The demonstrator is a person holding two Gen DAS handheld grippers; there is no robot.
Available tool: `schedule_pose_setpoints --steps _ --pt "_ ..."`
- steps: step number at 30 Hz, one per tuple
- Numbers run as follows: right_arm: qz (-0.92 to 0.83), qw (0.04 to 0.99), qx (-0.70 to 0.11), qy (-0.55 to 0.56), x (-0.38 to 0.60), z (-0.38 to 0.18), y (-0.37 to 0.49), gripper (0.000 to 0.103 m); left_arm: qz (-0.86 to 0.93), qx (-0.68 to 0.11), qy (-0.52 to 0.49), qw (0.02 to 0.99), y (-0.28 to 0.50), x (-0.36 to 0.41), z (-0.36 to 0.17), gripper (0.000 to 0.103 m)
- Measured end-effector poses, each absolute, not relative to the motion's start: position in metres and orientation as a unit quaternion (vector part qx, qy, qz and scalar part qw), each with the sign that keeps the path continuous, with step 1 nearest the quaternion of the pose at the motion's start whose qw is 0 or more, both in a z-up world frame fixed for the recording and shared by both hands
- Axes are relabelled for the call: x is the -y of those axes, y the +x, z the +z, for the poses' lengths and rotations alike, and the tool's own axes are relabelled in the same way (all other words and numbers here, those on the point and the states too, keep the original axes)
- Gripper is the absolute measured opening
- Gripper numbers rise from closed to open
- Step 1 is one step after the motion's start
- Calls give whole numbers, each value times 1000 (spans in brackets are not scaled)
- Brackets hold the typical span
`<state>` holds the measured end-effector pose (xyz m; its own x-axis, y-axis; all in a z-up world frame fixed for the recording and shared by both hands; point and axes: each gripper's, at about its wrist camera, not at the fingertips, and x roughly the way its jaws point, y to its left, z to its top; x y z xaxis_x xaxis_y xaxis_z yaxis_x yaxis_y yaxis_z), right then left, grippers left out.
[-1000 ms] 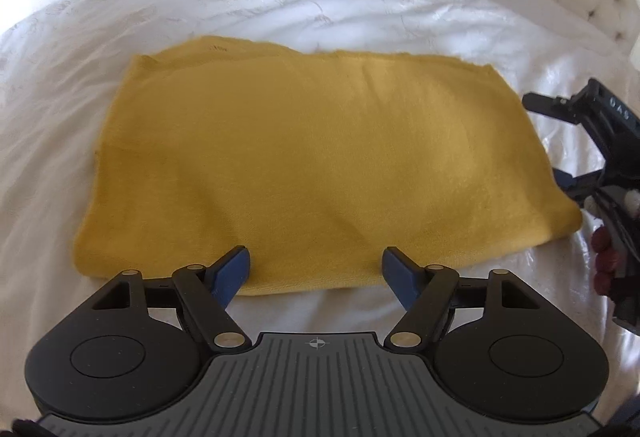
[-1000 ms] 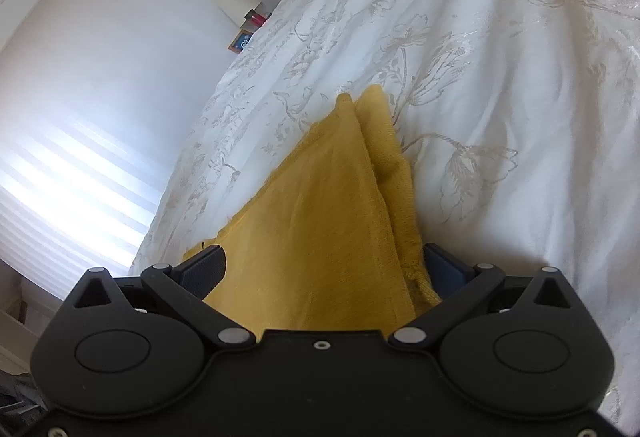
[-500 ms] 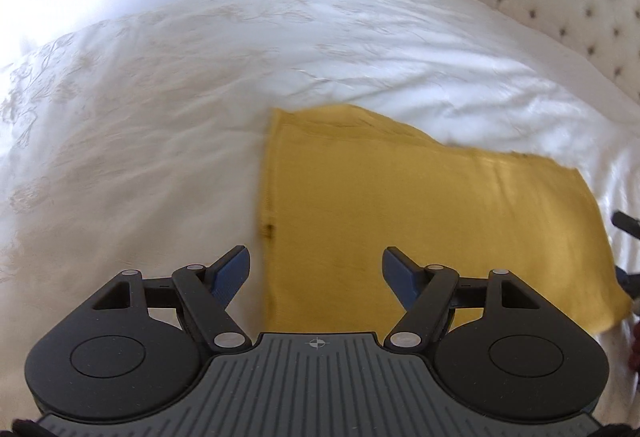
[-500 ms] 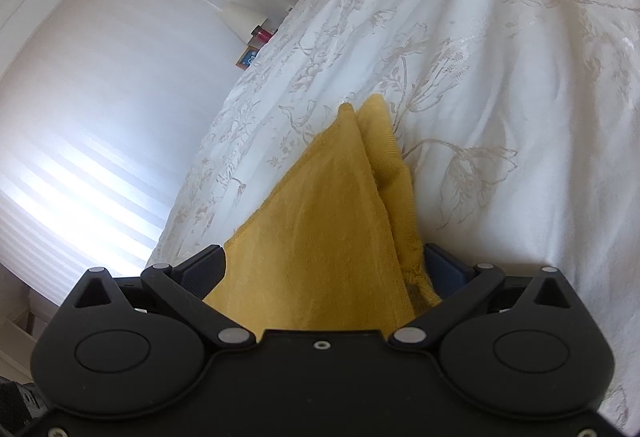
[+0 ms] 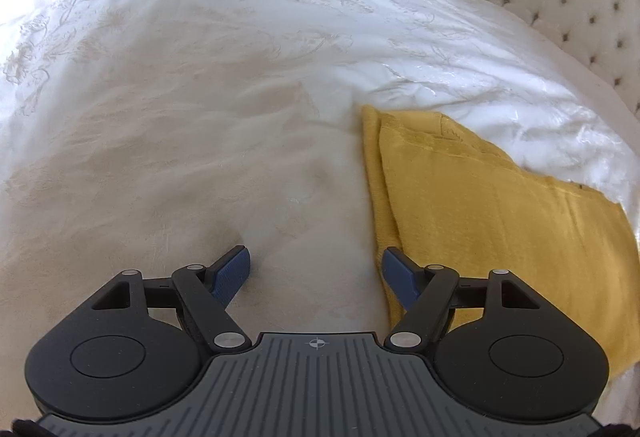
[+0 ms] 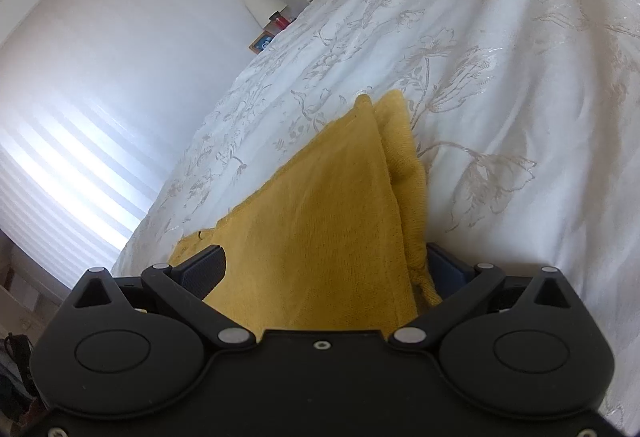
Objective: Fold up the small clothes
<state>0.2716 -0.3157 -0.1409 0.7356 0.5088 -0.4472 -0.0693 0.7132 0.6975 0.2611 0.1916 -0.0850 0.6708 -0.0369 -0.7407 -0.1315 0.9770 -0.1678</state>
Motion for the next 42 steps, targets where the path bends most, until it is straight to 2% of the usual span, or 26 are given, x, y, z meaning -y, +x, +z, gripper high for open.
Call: schedule_pose_setpoints --steps 12,13,14,17,22,32,40,42 --pt "155 858 -388 300 301 -126 311 101 -25 -405 -120 906 272 -212 -97 75" --pt "155 856 -392 299 298 -125 315 91 -26 -403 -126 906 272 -214 -97 76" --pt "154 853 -396 305 295 -126 319 73 -29 -401 -129 906 272 -215 -97 76" --pt "123 849 -402 319 291 -127 322 43 -35 -401 -135 906 273 -218 -96 76" --pt "84 874 -407 252 264 -97 315 30 -38 -401 -158 902 272 -224 -91 76" --pt "161 894 -381 171 161 -8 312 26 -31 -391 -187 901 267 -236 -82 76" --pt "225 868 -407 173 55 -25 328 25 -25 -377 -184 908 263 -244 -78 76" --pt "224 869 -416 144 31 -35 330 25 -23 -379 -187 906 264 -246 -79 76"
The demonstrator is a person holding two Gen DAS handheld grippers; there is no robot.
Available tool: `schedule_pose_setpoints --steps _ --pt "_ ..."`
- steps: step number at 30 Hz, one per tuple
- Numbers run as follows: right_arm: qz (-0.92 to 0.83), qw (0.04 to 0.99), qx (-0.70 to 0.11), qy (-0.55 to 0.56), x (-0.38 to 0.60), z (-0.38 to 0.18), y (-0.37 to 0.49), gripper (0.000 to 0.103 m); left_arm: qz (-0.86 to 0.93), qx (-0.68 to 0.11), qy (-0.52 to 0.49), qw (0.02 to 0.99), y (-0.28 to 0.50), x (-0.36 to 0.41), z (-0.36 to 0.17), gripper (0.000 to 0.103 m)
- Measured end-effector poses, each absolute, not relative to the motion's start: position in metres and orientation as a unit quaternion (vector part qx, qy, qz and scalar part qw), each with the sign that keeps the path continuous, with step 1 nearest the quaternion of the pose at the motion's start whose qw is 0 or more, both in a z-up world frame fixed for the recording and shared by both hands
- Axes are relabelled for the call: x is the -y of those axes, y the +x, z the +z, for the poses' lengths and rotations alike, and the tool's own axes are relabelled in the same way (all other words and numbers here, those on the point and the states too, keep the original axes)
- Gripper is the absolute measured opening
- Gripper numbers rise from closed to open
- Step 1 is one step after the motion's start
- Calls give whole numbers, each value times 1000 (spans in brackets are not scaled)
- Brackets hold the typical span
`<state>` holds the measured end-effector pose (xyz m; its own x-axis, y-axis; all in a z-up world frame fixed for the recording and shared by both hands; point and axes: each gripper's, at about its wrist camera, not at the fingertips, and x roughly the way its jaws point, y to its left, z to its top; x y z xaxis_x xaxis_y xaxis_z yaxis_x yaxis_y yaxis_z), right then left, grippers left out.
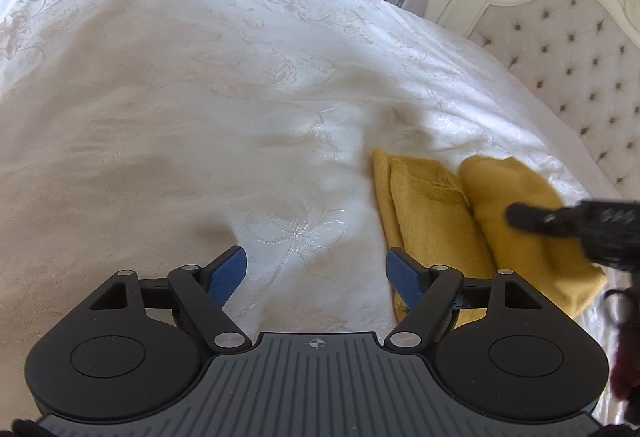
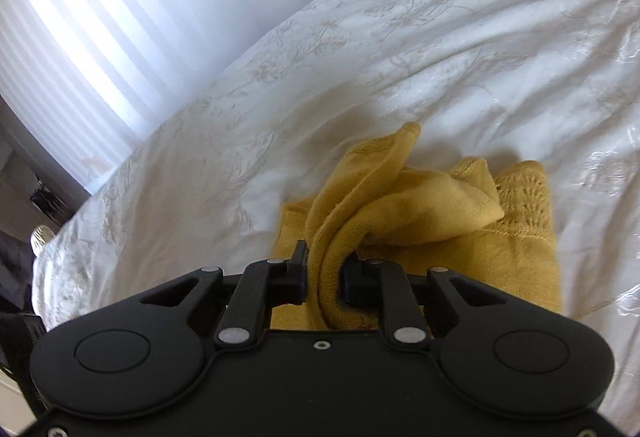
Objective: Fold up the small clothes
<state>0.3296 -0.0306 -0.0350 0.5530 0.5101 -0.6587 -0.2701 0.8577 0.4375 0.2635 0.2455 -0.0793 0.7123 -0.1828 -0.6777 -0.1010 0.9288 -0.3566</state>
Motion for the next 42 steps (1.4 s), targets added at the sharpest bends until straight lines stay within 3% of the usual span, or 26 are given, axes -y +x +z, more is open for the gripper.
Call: schedule_pose_setpoints --steps 3,6,8,9,20,27,34,42 --pt "212 874 -431 74 -2 -50 328 29 -21 -380 -190 905 264 -249 -80 76" --pt "211 868 -444 68 -13 -63 327 42 -18 -376 -191 907 264 -251 -79 76" --pt "233 867 -434 81 -14 -60 323 61 -13 -372 -192 908 260 -250 -77 76" --pt "246 865 -428 88 -15 -56 320 63 -11 -371 -194 908 260 -252 -77 76" --pt "282 878 -348 170 44 -11 301 64 -5 -368 -199 908 258 -256 -76 76" --pt "214 893 -349 186 102 -32 296 66 -14 -367 -195 909 259 -255 -75 76" --pt "261 863 -356 246 111 -59 295 72 -15 -370 -192 909 260 -257 -77 76" --pt "280 894 -334 99 81 -51 286 79 -19 -372 -192 908 262 -256 -78 76"
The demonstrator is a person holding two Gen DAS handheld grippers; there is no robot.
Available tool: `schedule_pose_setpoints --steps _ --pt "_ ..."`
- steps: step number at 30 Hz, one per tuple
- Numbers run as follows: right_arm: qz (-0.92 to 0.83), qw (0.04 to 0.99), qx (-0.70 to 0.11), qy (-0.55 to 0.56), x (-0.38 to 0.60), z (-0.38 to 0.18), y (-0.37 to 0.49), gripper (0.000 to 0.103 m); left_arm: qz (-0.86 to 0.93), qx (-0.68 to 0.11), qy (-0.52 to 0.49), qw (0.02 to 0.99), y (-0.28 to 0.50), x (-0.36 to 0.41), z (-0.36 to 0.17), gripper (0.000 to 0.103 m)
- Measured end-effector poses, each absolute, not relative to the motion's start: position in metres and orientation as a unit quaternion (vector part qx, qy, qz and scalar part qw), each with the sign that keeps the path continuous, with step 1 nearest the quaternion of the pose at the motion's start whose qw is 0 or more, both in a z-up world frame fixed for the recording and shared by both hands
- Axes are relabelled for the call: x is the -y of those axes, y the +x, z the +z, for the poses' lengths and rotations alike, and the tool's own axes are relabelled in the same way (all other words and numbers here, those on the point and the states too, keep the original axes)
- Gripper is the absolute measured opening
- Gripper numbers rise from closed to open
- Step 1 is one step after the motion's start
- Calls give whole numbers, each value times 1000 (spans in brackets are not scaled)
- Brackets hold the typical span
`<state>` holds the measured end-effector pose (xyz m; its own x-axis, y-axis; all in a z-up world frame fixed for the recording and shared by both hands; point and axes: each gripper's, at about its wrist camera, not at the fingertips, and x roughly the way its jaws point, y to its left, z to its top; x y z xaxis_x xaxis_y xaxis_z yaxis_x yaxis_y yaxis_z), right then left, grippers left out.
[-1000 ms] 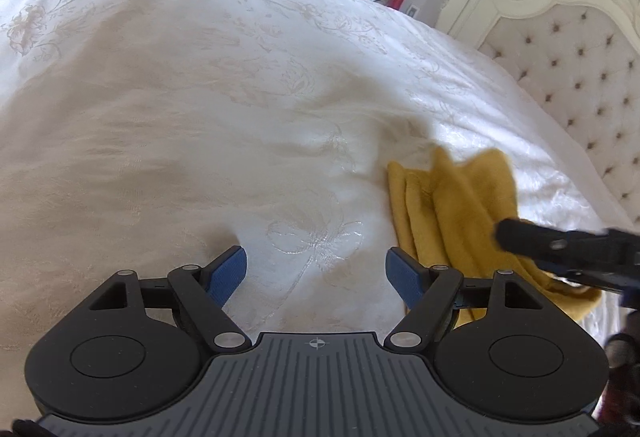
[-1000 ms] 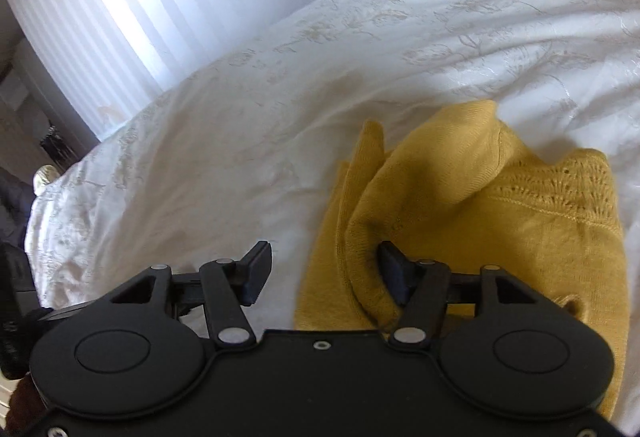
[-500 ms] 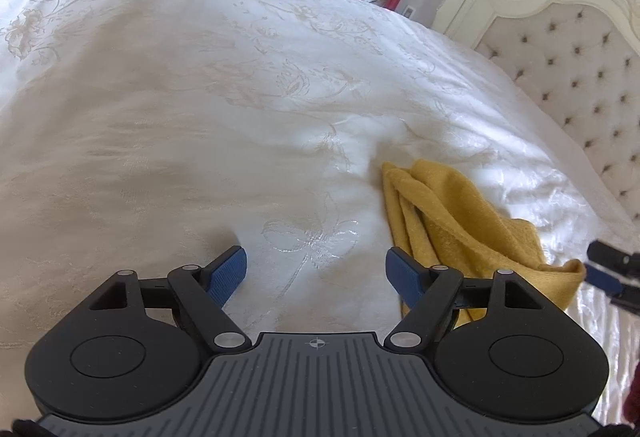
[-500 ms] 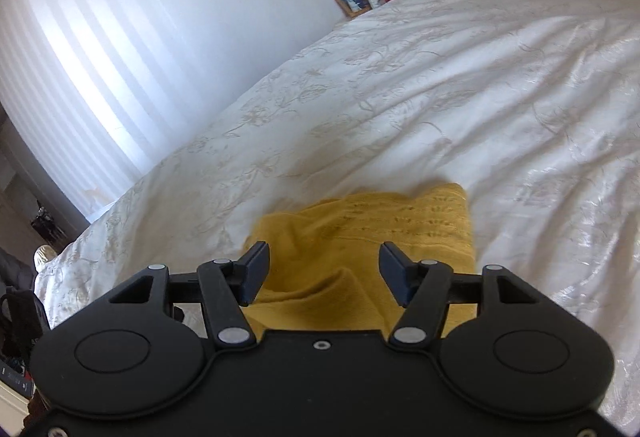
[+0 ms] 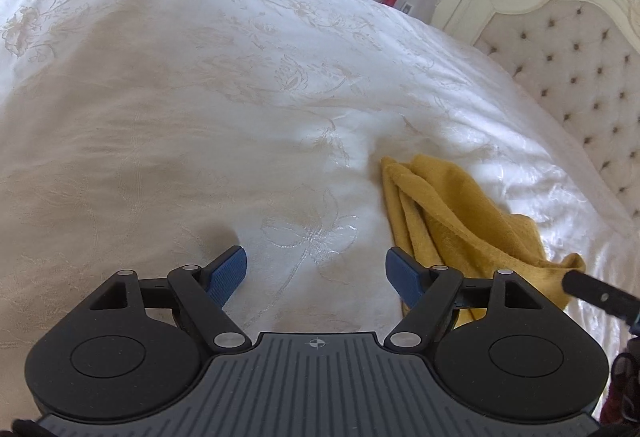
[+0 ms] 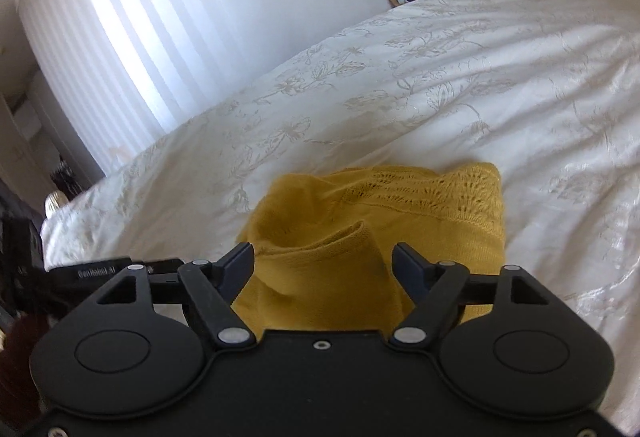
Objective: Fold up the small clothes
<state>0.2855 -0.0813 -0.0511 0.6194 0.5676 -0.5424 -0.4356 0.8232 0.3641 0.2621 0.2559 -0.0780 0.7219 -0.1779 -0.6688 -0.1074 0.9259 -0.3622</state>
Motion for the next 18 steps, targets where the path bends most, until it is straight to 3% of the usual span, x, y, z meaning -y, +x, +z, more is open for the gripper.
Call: schedule_pose_setpoints --steps 4,6,7,13,18 --pt "292 902 -318 0 72 -52 277 78 -24 -374 -188 908 263 -254 -79 76" --pt "296 902 -312 -30 68 -52 275 53 -25 -374 -186 908 263 -253 -79 76" --pt "298 902 -311 -38 66 -51 273 15 -25 -374 -185 908 262 -253 -78 76" --pt "347 888 -294 -58 35 -27 233 12 -24 -361 -180 915 259 -252 -73 76" --pt "388 855 -316 -138 -19 -50 191 14 -37 -354 -163 920 256 -245 -69 76"
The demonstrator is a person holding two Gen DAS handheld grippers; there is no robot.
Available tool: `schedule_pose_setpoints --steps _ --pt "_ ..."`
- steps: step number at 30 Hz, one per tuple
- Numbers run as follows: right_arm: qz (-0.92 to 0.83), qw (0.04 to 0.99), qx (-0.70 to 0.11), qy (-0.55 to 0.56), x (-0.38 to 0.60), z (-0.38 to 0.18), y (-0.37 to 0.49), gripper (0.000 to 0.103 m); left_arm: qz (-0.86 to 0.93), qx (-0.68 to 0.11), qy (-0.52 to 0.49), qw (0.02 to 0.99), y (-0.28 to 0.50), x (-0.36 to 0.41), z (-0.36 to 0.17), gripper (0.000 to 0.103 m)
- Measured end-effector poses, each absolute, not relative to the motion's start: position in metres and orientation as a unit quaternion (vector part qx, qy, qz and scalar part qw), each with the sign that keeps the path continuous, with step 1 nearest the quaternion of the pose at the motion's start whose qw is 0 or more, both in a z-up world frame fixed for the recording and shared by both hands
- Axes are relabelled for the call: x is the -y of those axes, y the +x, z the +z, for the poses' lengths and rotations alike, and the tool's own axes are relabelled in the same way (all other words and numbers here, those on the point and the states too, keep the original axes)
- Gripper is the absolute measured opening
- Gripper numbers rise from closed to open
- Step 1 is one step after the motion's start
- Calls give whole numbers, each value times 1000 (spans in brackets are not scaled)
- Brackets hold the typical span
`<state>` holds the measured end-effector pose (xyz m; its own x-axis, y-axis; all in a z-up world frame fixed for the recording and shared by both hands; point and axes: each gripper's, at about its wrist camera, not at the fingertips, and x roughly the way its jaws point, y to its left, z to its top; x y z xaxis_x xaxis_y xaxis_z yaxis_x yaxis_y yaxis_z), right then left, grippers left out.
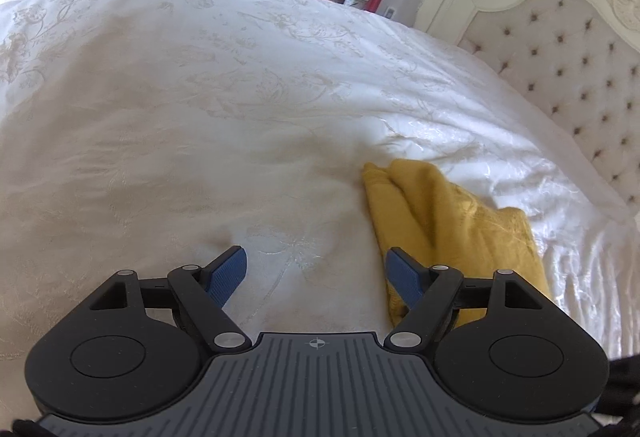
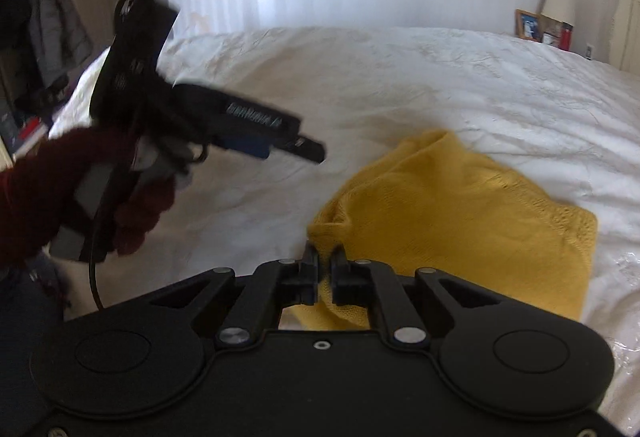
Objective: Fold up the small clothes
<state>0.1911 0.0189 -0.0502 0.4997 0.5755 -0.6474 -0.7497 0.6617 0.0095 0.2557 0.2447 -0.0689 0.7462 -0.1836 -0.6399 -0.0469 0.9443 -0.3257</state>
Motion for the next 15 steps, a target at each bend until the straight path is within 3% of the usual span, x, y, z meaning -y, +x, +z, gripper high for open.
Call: schedule_pose_setpoints --steps 3,7,15 --pt "390 845 -328 -163 -36 -75 178 21 -52 -347 -155 924 254 -239 -67 76" --pt "404 839 -347 -114 -22 -79 171 47 -87 -336 -145 927 251 -227 -64 76" --pt "316 896 -309 -36 50 -60 172 50 -137 -332 -78 930 244 -189 -65 76"
